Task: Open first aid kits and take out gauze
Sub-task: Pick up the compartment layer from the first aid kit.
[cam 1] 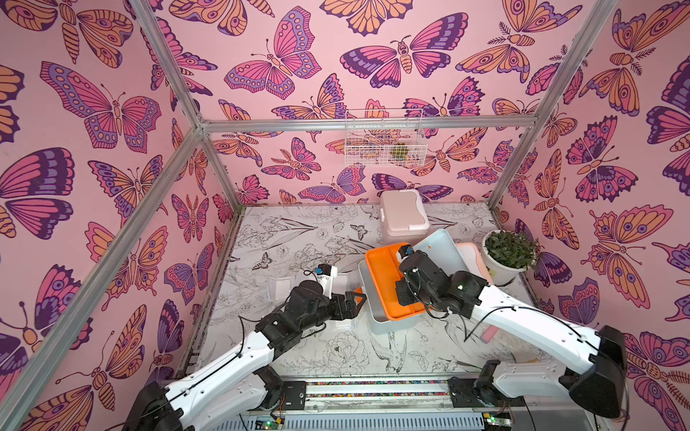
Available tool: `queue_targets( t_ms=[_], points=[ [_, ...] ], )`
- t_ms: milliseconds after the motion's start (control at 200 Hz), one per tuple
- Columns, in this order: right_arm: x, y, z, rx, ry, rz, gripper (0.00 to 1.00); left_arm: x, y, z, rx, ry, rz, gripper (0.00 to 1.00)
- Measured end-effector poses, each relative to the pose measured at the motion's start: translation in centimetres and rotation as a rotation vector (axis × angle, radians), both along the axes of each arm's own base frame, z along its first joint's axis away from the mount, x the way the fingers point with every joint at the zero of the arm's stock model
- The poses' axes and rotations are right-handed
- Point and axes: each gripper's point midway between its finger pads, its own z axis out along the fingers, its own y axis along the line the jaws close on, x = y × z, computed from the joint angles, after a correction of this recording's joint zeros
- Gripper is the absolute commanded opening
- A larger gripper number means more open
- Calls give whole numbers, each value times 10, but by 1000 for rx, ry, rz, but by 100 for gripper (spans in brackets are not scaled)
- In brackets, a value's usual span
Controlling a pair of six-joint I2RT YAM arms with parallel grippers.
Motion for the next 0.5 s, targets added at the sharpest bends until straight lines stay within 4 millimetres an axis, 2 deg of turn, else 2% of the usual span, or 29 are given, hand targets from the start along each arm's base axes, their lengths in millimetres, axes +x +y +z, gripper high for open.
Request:
queue_targets(
  t_ms=[265,361,496],
  points=[
    [-23,-42,73,203,-240,-17,0,-12,18,57,-92,-207,13,100],
    [-33,-63,99,260,-327,-42,0,-17,22,70,-106,-260,7,100],
    [-43,-91,119,305,-409,-91,0,-20,25,78,-88,-290,-3,100]
  ],
)
